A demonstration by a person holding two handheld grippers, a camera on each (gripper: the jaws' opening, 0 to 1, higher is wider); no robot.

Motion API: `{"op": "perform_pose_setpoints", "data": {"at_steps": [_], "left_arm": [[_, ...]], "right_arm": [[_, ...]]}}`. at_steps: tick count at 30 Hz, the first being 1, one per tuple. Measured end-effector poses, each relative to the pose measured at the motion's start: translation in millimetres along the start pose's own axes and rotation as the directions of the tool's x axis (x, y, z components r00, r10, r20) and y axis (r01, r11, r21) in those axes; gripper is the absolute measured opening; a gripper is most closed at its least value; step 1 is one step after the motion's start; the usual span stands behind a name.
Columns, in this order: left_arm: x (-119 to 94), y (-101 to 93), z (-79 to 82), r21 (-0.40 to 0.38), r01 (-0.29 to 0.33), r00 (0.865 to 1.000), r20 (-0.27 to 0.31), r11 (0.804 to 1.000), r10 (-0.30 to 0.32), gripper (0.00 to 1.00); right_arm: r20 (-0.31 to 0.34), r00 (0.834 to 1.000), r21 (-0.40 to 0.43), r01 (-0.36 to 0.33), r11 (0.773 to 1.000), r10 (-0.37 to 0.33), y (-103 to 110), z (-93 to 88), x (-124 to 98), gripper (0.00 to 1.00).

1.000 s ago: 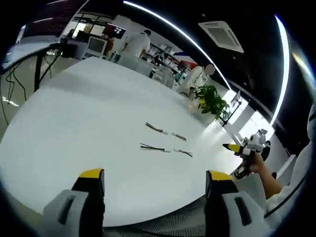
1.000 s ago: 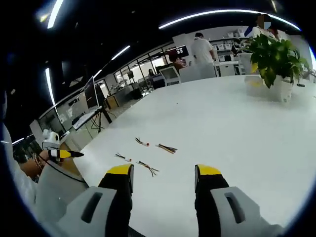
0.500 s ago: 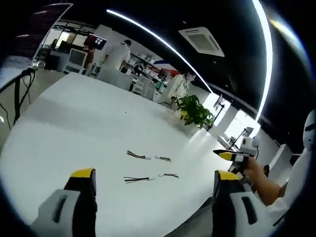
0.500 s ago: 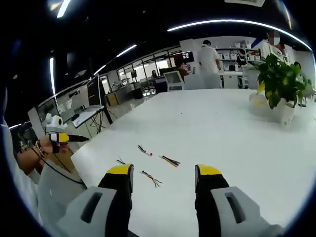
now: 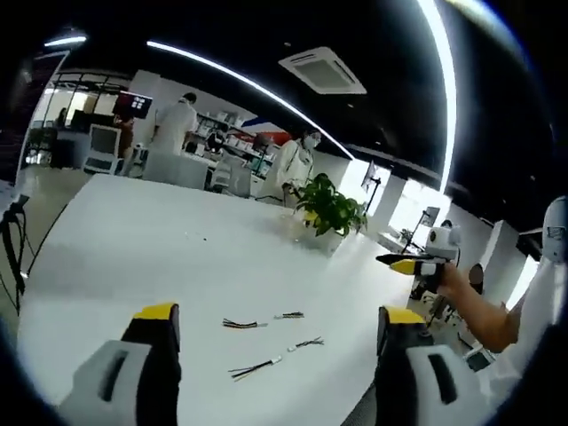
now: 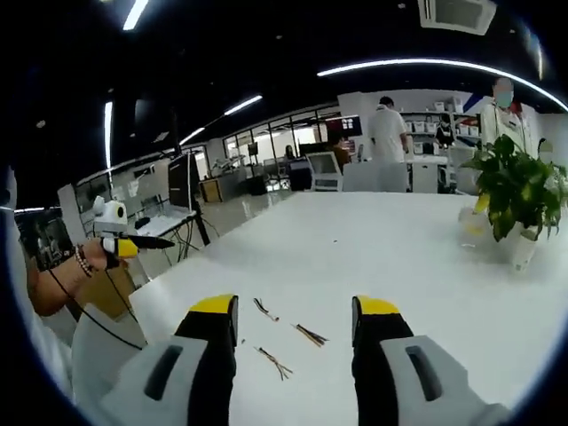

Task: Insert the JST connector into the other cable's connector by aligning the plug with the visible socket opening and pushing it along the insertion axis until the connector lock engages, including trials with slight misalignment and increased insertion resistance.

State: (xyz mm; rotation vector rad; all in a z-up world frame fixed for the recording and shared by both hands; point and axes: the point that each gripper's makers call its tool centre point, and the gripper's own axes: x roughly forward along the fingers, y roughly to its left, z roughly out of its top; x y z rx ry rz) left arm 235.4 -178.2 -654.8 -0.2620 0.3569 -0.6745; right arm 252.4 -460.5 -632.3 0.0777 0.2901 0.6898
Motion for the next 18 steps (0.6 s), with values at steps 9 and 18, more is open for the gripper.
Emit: {"op": "perform_pose_setpoints", "data": {"at_steps": [9,18], "left_arm": [[16.3,-11.1,17.0,0.175,0.15,0.989,-0.044,0.973,-0.144,0.85],[39.9,-1.7,17.9,0.166,0.21,0.977,-0.074,0.963,-0.201,0.8]], "right_arm": [[0.04,0.998,-0.066,-0.054,0.996,0.057,-3.5,28.8,17.3,0.5],[0.021,0.979,-0.121,-0.199,0.972,0.203,-3.3,27.3,30.9,0.39]]}}
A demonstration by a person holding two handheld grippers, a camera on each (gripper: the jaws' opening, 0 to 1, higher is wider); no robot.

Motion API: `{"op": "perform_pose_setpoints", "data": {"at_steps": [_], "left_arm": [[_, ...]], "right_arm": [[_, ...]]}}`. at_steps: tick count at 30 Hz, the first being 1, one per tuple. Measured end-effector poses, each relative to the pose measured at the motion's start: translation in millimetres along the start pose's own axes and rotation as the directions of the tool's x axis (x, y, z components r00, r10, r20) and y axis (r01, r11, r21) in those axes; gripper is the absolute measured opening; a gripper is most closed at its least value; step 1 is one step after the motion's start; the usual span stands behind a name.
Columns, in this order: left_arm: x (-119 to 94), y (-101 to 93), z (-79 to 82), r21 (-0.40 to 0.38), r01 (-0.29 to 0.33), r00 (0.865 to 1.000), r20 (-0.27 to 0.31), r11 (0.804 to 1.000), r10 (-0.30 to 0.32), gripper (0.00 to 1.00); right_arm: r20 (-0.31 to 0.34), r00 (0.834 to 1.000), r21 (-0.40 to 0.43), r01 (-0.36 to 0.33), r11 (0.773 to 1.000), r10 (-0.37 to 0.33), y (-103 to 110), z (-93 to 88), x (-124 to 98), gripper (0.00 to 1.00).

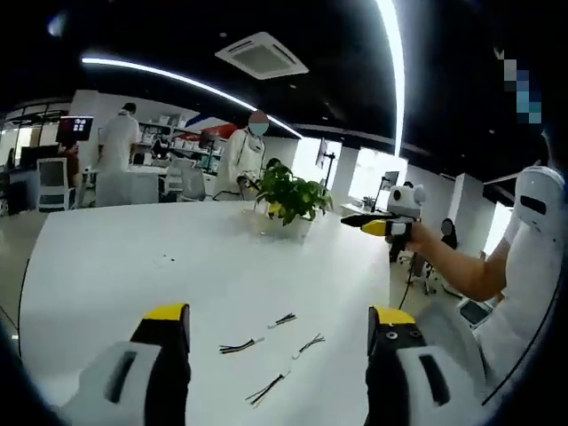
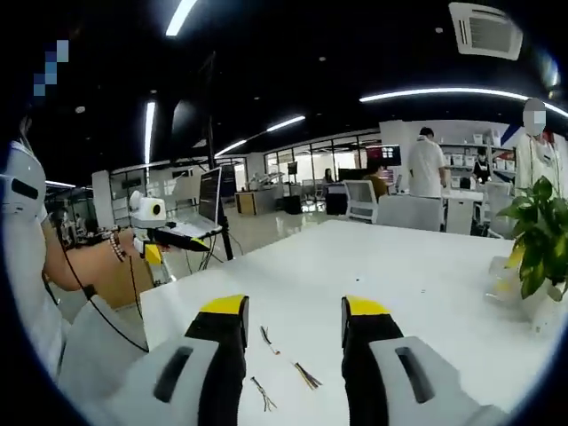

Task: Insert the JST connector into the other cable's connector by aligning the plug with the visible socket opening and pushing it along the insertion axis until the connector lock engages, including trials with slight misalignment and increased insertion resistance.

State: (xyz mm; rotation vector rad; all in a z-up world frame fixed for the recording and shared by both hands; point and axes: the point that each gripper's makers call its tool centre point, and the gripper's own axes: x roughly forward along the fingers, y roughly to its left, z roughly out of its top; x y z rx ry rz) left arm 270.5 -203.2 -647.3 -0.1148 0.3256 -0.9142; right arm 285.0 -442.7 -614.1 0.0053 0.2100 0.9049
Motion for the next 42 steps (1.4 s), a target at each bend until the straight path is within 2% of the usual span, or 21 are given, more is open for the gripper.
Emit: {"op": "perform_pose_setpoints", "data": {"at_steps": [3,8,13,16,18,21,22,23,25,28,31,33,34,36,39,42], "left_arm": [[10.5,-0.1,5.7,-0.016,0.05,0.998,0.045,0.999,-0.049,0.8],[25.0,-2.3,-1.4,-0.001,0.122,0.992,0.034,0.992,-0.122,0.79],[43.8,4.9,-11.0,-0.029,0.163,0.986,0.033,0.986,-0.162,0.8],[56.0,12.2,-21.4,-0.042,0.171,0.985,0.025,0.984,-0.17,0.78],[59.8,12.7,-27.3,-0.059,0.194,0.981,0.032,0.979,-0.192,0.76],[67.6,17.8,-36.1,-0.097,0.219,0.975,0.057,0.971,-0.215,0.76],[68.6,18.4,-36.4,-0.099,0.222,0.974,0.064,0.97,-0.217,0.76],[72.6,17.9,-34.9,-0.111,0.251,0.965,0.102,0.962,-0.24,0.76],[77.1,20.6,-35.8,-0.114,0.261,0.962,0.117,0.959,-0.248,0.73],[89.0,26.5,-42.3,-0.078,0.248,0.966,0.1,0.966,-0.24,0.68],[101.0,27.5,-50.8,-0.058,0.248,0.967,0.082,0.967,-0.243,0.69],[110.0,30.1,-59.3,0.006,0.243,0.967,0.07,0.97,-0.243,0.67],[115.8,34.7,-67.4,0.044,0.217,0.975,0.047,0.975,-0.219,0.64],[122.3,32.8,-80.5,0.071,0.227,0.974,-0.008,0.971,-0.227,0.58],[132.6,17.3,-84.9,0.052,0.264,0.964,0.001,0.963,-0.265,0.51],[138.0,20.0,-91.0,0.042,0.26,0.966,-0.01,0.965,-0.26,0.47]], "right_arm": [[0.022,0.998,-0.005,-0.067,0.998,0.067,2.0,1.7,8.0,0.39],[0.009,0.993,-0.036,-0.115,0.993,0.116,0.6,-5.8,19.5,0.39],[-0.039,0.98,-0.034,-0.195,0.98,0.194,-0.5,-30.0,39.7,0.36],[-0.066,0.969,0.025,-0.239,0.971,0.24,1.8,-43.2,50.2,0.36],[-0.076,0.966,0.001,-0.249,0.968,0.249,2.5,-48.2,54.7,0.36],[-0.084,0.958,0.014,-0.273,0.962,0.274,1.8,-58.3,62.2,0.36],[-0.084,0.957,0.016,-0.278,0.961,0.278,1.8,-59.5,63.2,0.36],[-0.083,0.952,0.018,-0.294,0.956,0.295,2.1,-63.6,67.2,0.36],[-0.086,0.949,0.015,-0.305,0.952,0.305,1.3,-68.0,71.6,0.35],[-0.104,0.944,0.014,-0.313,0.95,0.313,-2.6,-78.1,80.0,0.34],[-0.119,0.946,0.021,-0.302,0.953,0.302,-7.8,-88.8,89.2,0.34],[-0.13,0.945,0.005,-0.302,0.953,0.3,-9.3,-96.8,96.2,0.33],[-0.139,0.941,0.008,-0.31,0.951,0.308,-8.5,-101.4,99.6,0.32],[-0.142,0.94,0.002,-0.314,0.949,0.311,-8.3,-106.2,104.2,0.31],[-0.145,0.934,0.004,-0.329,0.944,0.326,-8.0,-114.0,110.5,0.28],[-0.182,0.928,0.033,-0.326,0.945,0.326,-9.4,-126.4,113.7,0.29]]}}
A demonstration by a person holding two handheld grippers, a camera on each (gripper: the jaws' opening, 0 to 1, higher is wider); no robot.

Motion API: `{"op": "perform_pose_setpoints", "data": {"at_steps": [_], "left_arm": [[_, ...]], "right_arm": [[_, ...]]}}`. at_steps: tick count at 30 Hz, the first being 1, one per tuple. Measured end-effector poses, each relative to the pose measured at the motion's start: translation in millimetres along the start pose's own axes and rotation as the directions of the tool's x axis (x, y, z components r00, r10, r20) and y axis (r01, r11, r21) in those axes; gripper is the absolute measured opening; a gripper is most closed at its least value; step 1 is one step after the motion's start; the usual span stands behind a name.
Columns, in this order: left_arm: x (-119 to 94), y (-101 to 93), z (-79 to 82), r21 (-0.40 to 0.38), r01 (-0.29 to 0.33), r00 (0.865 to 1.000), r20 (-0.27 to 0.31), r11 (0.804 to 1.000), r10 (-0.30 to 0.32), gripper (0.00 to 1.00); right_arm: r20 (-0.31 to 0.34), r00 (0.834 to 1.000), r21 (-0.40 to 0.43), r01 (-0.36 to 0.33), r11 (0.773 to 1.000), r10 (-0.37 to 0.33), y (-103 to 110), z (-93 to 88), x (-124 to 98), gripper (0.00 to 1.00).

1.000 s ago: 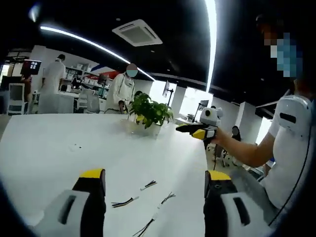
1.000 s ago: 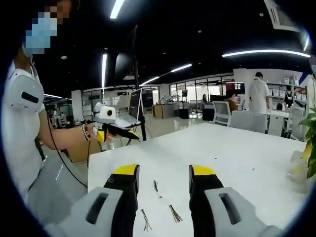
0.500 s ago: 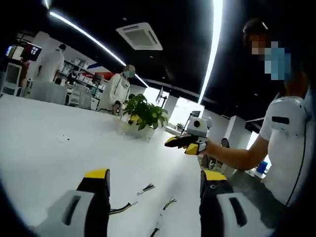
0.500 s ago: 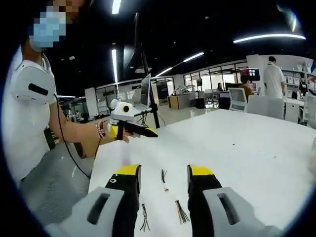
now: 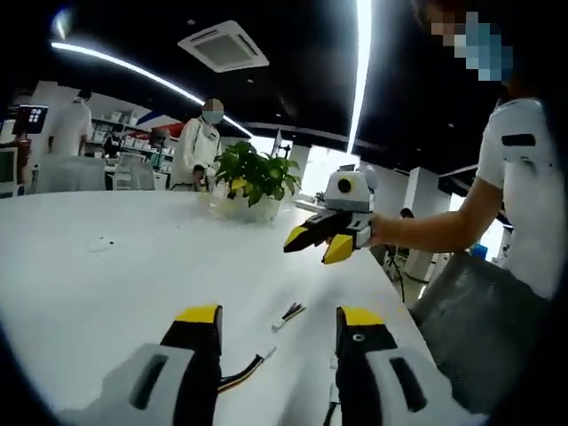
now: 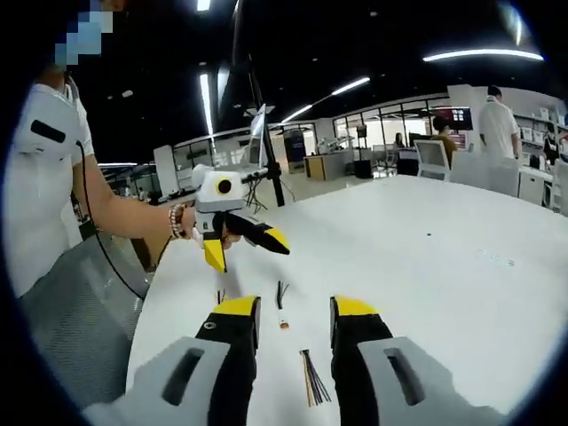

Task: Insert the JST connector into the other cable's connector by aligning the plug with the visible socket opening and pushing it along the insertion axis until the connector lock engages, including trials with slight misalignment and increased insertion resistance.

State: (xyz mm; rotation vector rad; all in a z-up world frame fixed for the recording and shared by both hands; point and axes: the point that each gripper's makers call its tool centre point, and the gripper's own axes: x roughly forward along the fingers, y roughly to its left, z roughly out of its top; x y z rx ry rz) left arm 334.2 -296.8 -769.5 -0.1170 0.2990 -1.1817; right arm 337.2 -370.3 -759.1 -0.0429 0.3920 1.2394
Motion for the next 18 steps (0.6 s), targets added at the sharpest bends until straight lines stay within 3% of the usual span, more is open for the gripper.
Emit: {"op": "perform_pose_setpoints", "data": {"at_steps": [5,10,18], "left_arm": [[7.9,10.1,-16.6,-0.005,-0.004,0.999,-0.045,1.0,0.004,0.39],[13.0,17.3,-42.4,0.003,-0.024,0.989,-0.145,1.0,0.025,0.26],[21.9,15.6,-63.3,-0.013,-0.03,0.981,-0.191,0.999,0.027,0.21]], "right_arm": [[-0.063,0.998,0.008,-0.012,1.0,0.013,-0.8,-23.1,10.6,0.27],[-0.136,0.991,-0.004,-0.003,1.0,0.002,-1.9,-46.8,22.2,0.23],[-0.18,0.983,-0.028,0.024,0.999,-0.029,-8.0,-70.6,26.0,0.15]]}}
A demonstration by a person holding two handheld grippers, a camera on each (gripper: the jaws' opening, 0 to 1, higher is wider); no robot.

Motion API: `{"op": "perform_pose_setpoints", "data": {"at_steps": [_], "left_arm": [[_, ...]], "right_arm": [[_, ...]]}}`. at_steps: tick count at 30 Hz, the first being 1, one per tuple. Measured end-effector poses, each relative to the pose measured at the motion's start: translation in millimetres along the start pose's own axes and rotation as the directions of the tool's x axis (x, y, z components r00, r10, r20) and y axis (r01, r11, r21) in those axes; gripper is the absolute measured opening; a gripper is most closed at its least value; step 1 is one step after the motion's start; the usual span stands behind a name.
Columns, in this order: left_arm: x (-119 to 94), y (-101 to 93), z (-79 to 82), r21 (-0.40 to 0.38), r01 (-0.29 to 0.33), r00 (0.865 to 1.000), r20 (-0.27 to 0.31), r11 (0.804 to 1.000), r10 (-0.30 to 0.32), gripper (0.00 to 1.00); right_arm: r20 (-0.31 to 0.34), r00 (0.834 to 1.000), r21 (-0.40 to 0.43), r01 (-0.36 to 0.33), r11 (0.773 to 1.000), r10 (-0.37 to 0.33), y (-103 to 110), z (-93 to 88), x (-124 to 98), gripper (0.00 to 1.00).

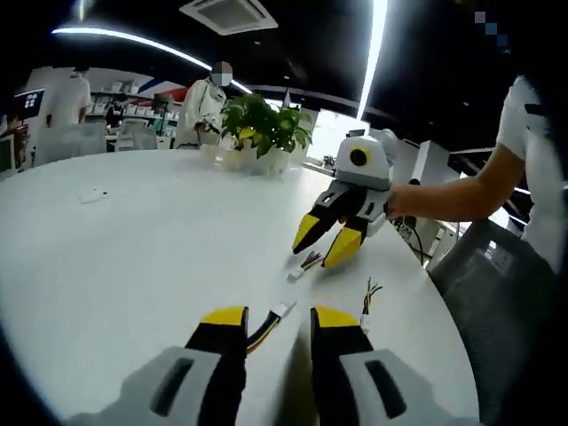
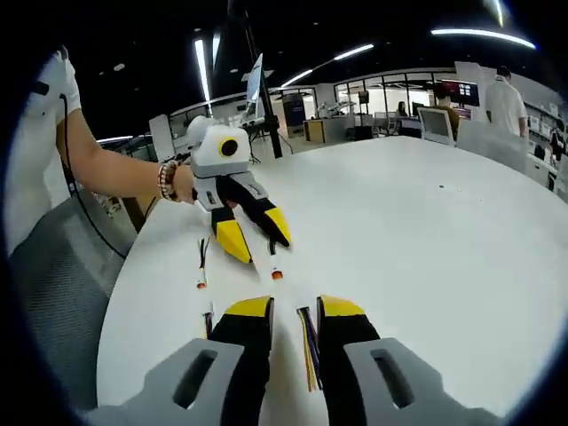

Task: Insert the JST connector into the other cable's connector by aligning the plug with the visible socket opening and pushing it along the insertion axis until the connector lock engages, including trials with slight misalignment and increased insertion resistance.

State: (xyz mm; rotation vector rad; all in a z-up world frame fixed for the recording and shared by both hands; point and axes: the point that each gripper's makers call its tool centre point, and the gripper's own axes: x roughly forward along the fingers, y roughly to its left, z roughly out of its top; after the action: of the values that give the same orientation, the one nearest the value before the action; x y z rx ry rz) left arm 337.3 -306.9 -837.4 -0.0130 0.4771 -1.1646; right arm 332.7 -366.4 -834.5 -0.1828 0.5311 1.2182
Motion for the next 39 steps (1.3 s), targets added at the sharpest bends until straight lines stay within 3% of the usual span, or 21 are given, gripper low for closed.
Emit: {"op": "perform_pose_setpoints", "data": {"at_steps": [6,13,30,39], "left_arm": [[3.6,0.3,0.6,-0.004,-0.001,1.0,0.014,1.0,0.001,0.16],[5.2,0.6,0.0,0.001,-0.004,1.0,0.018,1.0,0.004,0.11],[9.8,-4.4,-1.8,0.02,0.004,1.0,0.017,1.0,-0.004,0.03],[8.1,-12.7,-4.4,0.05,0.025,1.0,-0.006,0.998,-0.025,0.01]], "right_arm": [[0.028,1.0,0.018,0.004,1.0,-0.005,-4.3,-0.7,1.1,0.14],[0.001,1.0,0.0,-0.006,1.0,0.006,-2.6,-11.6,8.6,0.13],[0.029,1.0,-0.005,0.001,1.0,-0.001,-4.5,-9.4,10.5,0.05],[0.044,0.998,-0.03,-0.043,0.999,0.044,7.1,1.6,10.5,0.04]]}}
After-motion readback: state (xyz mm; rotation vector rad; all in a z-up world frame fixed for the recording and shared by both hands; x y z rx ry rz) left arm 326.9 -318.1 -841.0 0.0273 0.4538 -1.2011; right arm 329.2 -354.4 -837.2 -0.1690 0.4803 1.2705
